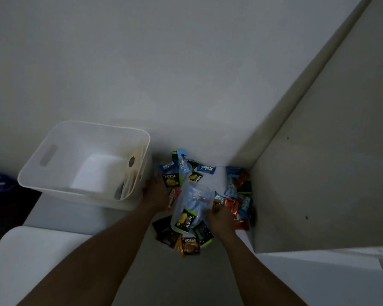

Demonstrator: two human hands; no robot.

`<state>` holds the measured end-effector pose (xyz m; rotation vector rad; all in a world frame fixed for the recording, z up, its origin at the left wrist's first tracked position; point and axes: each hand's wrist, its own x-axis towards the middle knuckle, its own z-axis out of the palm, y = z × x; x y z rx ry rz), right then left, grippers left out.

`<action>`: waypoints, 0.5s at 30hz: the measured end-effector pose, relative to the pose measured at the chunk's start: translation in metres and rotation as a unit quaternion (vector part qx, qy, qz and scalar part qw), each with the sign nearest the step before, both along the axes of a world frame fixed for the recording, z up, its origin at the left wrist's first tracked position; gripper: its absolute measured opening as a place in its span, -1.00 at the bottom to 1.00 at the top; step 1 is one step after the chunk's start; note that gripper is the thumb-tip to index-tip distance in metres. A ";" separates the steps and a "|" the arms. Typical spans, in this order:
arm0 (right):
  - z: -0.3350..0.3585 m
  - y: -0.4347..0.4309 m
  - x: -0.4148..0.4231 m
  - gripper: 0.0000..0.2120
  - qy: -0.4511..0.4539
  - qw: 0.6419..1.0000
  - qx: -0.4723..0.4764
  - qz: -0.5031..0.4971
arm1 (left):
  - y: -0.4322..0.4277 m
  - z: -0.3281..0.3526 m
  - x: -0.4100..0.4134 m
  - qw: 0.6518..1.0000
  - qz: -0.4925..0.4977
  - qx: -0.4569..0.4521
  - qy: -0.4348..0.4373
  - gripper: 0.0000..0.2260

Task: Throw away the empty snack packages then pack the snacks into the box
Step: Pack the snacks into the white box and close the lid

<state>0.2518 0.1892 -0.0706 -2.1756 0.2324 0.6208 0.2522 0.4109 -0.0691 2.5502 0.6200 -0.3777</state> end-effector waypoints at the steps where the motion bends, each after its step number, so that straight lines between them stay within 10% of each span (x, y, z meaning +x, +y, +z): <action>1: -0.003 0.002 0.002 -0.71 -0.001 1.000 0.011 0.002 | -0.001 -0.001 0.002 1.000 0.002 0.014 0.003 -0.24; 15: -0.016 -0.024 0.005 -0.67 -0.103 0.989 0.097 -0.041 | -0.024 -0.010 -0.008 0.959 0.082 -0.168 -0.216 -0.26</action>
